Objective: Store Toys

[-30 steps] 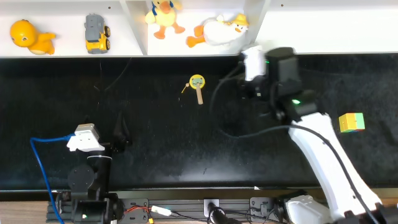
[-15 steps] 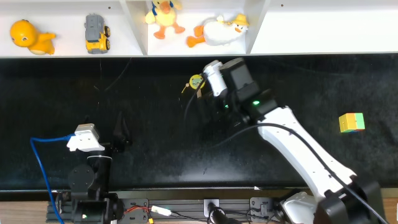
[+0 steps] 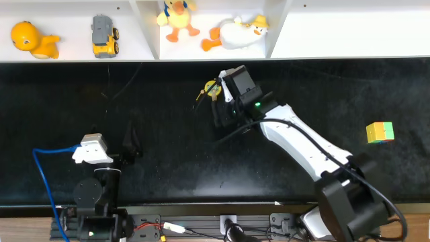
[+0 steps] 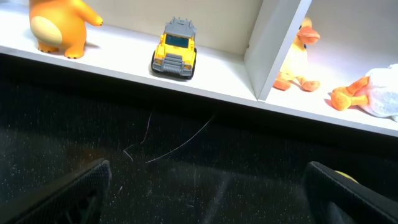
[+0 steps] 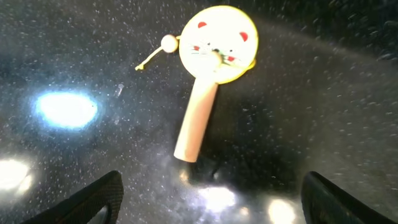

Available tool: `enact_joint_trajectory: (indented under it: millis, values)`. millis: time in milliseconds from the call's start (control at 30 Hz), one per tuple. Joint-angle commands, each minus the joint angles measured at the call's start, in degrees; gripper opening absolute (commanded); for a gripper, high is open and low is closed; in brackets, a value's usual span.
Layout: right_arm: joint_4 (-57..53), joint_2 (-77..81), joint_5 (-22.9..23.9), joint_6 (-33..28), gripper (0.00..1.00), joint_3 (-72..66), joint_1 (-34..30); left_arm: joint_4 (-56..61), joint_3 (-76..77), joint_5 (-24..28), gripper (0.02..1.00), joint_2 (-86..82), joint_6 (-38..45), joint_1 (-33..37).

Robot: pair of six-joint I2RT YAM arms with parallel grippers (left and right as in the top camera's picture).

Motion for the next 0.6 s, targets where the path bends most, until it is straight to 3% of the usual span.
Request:
enact_joint_trajectory:
  millis: [33,600]
  values:
    - [1.09,1.73,0.76,2.99,0.770,1.97,2.05,0.28,-0.50,0.74,0.998,-0.59,-0.42,0.59]
    - [1.16,12.20,3.72,5.53,0.658,9.09,4.24,0.28,-0.50,0.74,0.998,-0.59,-0.42,0.59]
